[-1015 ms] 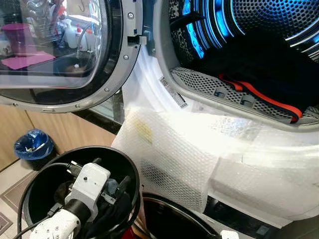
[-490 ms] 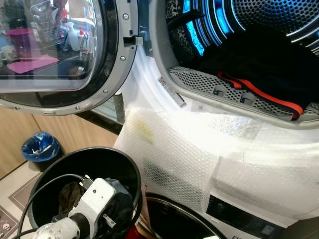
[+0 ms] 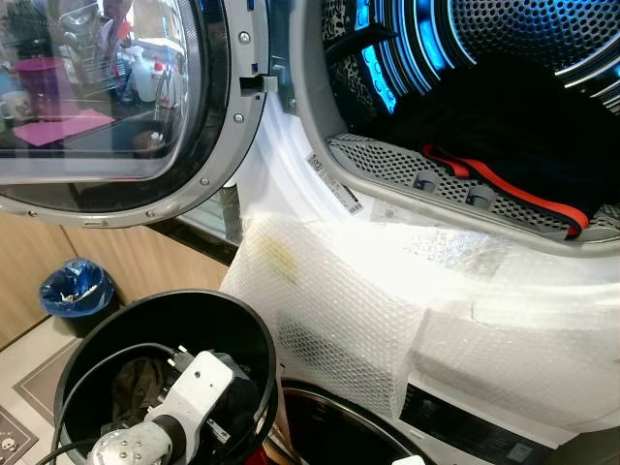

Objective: Clothes washing

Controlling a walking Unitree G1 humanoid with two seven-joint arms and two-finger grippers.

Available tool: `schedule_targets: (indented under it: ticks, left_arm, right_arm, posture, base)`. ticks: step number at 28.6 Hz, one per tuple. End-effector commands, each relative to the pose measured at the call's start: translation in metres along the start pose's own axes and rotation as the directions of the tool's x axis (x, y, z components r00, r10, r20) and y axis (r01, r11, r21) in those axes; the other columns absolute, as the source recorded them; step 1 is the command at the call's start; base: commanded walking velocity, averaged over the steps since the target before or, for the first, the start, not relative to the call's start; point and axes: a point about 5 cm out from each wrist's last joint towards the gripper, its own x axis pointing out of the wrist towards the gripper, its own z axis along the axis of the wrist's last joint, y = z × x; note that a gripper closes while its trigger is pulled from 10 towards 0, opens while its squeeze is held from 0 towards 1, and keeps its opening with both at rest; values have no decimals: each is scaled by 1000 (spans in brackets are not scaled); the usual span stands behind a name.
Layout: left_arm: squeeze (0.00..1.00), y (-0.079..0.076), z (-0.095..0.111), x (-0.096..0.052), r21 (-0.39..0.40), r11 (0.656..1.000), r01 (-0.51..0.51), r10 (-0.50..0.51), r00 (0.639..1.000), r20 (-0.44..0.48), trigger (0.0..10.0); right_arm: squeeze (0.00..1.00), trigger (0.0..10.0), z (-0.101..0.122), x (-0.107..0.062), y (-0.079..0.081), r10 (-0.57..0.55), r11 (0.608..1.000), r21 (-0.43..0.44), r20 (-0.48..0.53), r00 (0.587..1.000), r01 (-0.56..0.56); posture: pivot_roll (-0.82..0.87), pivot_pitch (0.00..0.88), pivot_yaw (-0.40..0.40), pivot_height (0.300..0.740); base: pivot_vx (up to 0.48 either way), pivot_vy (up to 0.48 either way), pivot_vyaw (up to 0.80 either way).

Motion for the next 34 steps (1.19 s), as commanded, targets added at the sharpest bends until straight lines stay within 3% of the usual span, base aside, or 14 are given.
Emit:
schedule_targets:
  ticks: [1, 5, 6, 7, 9, 10, 23, 28, 34]
  left_arm:
    - [0, -5, -11, 6, 2, 1000, 10, -10, 998, -55, 10000]
    - [0, -8, -12, 8, -9, 1000, 14, -15, 998, -59, 10000]
    - [0, -8, -13, 8, -16, 1000, 11, -12, 998, -62, 7804]
    - [0, -9, -17, 9, -16, 1000, 4, -5, 996, -90, 2706]
    - [0, -9, -26, 10, -3, 1000, -5, 5, 991, -136, 2706]
    - [0, -10, -27, 11, -33, 999, -6, 2, 992, -129, 0]
    - [0, -17, -34, 17, -80, 997, -17, 3, 985, -170, 0]
    - [0, -14, -38, 16, -11, 999, -37, 34, 978, -208, 0]
    - [0, -11, -38, 15, -22, 998, -55, 49, 978, -202, 0]
  right_arm:
    - [0, 10000, -1, 0, -2, -6, 1000, 2, 2, 1000, 6]
    - [0, 10000, -1, 0, -2, -7, 1000, -2, 2, 1000, 7]
    - [0, 10000, -1, 0, -2, -7, 1000, -2, 2, 1000, 7]
    - [0, 10000, -2, 0, -1, -6, 1000, -9, 1, 1000, 6]
    - [0, 10000, -2, 0, -1, -5, 1000, -20, -1, 1000, 5]
    - [0, 10000, -2, 0, -1, -7, 1000, -19, 1, 1000, 7]
    - [0, 10000, 2, 0, -7, -24, 1000, -17, 6, 1000, 24]
    - [0, 10000, 3, 0, -10, -30, 999, -23, 7, 1000, 30]
    - [0, 10000, 4, 0, -10, -27, 999, -42, 8, 1000, 27]
  posture:
    - [183, 11, -61, 740]
    - [183, 8, -62, 740]
    - [185, 7, -63, 740]
    - [187, 9, -67, 740]
    - [186, 13, -68, 740]
    - [186, 13, -68, 740]
    - [174, 27, -103, 740]
    - [183, 16, -110, 740]
    - [205, 0, -118, 740]
  base:
    - [0, 0, 0]
    - [0, 0, 0]
    - [0, 0, 0]
    - [0, 0, 0]
    - [0, 0, 0]
    - [0, 0, 0]
    - [0, 0, 0]
    - [0, 0, 0]
    - [0, 0, 0]
